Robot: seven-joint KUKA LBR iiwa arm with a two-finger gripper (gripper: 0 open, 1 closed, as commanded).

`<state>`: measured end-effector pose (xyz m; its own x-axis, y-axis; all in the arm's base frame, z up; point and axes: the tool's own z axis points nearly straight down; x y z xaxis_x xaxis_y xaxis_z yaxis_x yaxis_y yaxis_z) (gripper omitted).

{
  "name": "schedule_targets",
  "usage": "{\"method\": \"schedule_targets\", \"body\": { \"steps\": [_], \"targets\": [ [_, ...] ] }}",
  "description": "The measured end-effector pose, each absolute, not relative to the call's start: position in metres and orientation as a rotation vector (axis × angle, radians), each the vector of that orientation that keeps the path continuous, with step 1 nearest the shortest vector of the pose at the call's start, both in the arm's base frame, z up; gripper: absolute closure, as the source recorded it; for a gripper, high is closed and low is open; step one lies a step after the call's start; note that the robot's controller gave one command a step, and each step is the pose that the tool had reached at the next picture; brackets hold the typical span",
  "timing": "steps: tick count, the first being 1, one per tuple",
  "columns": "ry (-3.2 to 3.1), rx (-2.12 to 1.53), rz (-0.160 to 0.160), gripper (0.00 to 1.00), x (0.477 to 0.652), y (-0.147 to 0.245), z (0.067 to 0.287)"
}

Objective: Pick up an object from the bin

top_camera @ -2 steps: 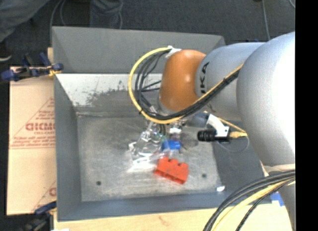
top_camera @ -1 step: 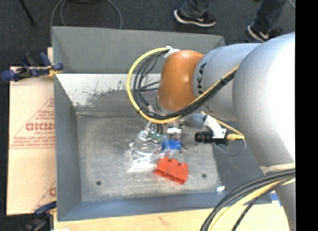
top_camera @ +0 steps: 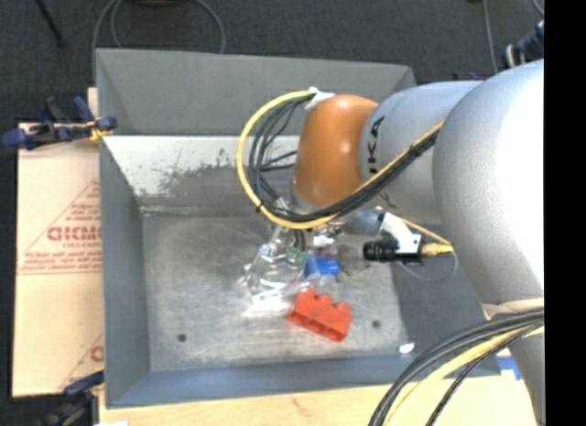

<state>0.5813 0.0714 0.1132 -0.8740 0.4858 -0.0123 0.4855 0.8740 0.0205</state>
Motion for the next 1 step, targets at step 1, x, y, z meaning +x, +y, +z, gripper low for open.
{"method": "schedule_targets", "body": {
  "steps": [1],
  "targets": [
    [3.027,0.765,0.029,0.00,0.5818,0.0719,0.1144]
  ]
}}
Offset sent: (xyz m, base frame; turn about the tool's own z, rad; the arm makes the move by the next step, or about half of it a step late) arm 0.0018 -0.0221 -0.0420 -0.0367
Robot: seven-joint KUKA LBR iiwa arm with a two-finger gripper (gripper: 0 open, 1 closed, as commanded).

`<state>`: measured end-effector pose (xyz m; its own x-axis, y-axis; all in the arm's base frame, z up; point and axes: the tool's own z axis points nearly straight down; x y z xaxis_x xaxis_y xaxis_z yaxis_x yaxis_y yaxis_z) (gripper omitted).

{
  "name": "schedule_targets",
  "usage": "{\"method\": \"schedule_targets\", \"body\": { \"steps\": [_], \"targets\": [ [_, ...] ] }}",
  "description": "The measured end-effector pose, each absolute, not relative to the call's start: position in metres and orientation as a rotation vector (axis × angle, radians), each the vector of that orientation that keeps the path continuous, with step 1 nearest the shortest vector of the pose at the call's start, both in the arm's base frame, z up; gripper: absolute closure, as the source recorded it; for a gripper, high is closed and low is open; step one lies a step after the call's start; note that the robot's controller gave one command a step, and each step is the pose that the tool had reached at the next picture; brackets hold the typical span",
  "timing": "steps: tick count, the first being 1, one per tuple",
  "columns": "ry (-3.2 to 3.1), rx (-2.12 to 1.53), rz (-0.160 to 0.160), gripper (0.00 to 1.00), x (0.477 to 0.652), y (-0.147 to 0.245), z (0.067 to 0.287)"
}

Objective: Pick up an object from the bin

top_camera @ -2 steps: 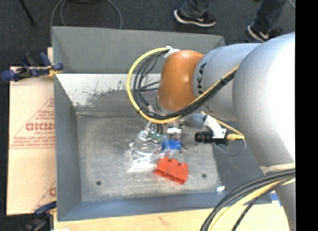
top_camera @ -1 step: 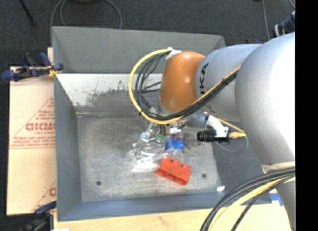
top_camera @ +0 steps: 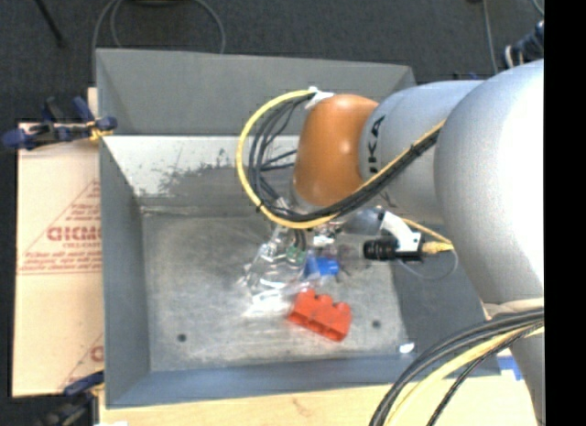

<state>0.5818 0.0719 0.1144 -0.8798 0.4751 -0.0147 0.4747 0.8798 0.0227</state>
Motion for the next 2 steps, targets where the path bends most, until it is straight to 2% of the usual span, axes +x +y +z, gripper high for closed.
{"method": "schedule_targets", "body": {
  "steps": [2],
  "targets": [
    [3.047,0.675,0.028,0.00,0.5829,0.0691,0.1117]
  ]
}}
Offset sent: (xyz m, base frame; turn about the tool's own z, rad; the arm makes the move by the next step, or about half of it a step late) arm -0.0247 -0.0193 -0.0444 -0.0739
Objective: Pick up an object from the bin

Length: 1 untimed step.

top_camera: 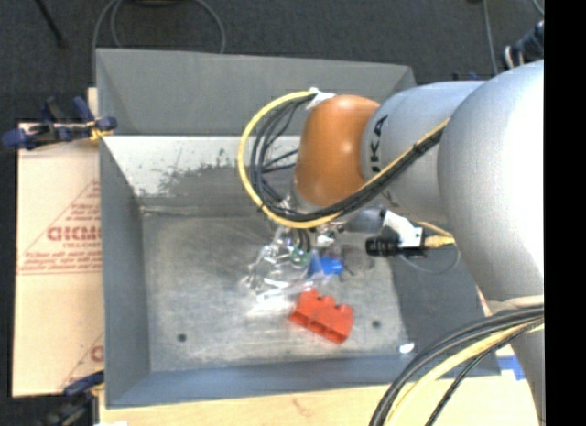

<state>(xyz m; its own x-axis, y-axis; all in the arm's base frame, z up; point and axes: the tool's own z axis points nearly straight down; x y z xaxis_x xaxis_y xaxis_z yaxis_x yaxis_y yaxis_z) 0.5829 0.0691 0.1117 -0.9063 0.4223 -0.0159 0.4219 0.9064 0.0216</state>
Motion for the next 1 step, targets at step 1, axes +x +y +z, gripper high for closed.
{"method": "schedule_targets", "body": {
  "steps": [1],
  "targets": [
    [3.099,0.324,0.032,0.00,0.5856,0.0616,0.1107]
  ]
}}
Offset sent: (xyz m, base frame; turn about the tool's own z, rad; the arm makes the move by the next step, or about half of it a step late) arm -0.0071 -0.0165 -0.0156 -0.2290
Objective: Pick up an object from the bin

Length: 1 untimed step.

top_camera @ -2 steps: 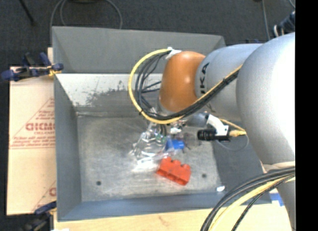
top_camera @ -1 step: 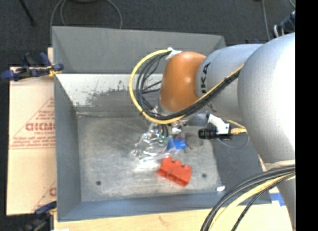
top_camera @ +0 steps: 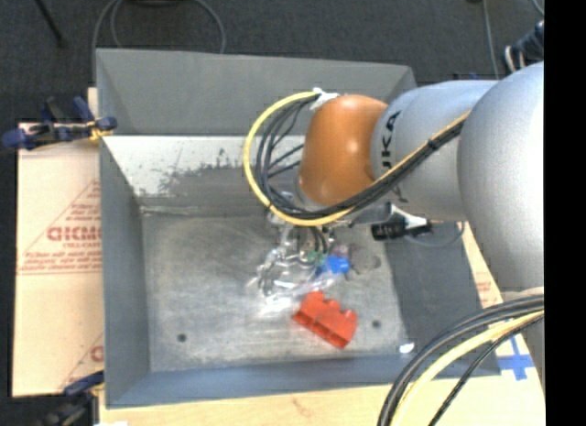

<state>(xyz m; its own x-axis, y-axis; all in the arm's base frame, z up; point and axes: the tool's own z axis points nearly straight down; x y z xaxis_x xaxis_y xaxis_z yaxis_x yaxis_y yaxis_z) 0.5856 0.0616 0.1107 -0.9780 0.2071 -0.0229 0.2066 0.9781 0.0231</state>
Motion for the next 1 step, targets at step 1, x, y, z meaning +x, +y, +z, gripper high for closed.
{"method": "schedule_targets", "body": {
  "steps": [1],
  "targets": [
    [3.099,0.325,0.025,0.00,0.5842,0.0662,0.1118]
  ]
}}
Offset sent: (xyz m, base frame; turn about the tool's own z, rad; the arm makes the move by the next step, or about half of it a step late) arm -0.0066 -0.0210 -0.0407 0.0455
